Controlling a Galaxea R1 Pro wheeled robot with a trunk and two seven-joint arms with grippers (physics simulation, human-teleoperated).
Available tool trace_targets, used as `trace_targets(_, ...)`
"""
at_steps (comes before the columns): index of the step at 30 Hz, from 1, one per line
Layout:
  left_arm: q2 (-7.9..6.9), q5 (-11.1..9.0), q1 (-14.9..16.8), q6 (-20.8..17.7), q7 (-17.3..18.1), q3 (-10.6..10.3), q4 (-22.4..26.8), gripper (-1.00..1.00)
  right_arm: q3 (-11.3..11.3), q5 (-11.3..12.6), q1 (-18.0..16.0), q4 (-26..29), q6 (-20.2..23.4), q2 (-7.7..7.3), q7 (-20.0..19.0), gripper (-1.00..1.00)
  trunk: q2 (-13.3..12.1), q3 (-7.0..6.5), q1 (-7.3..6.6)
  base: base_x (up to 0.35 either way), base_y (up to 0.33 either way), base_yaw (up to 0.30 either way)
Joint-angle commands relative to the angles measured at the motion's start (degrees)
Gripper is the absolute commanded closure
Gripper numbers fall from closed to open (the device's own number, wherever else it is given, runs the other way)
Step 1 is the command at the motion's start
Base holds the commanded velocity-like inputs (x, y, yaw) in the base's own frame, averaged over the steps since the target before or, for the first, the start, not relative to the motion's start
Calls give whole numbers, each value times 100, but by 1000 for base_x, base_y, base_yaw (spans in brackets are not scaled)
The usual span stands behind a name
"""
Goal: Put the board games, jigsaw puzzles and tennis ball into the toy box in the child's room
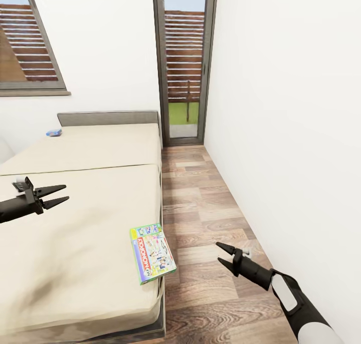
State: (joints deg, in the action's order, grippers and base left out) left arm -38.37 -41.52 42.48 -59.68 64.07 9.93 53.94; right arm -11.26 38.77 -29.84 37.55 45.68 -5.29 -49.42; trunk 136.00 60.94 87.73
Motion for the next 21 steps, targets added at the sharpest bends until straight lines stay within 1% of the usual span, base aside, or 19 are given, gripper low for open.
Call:
trace_targets(1, -1, 4, 2, -26, 18, 2, -2, -100, -7, 4, -11, -21, 79, 1, -4, -100, 2, 5, -1, 0, 0, 0)
trace_targets(3, -3, 4, 2, -26, 18, 4, -2, -100, 1, 3, -40, -122, 161, -3, 37, -100, 2, 5, -1, 0, 0, 0)
trace_targets(11, -13, -13, 3, -26, 18, 12, -5, -100, 20, -9, -141, -393, 257, -9, 163, -100, 2, 5, -1, 0, 0, 0)
trace_targets(21, -62, -39, -10, -26, 26, 19, -1, -100, 40, -11, -155, -434, 209, 31, 146, -100, 2, 5, -1, -15, 0, 0)
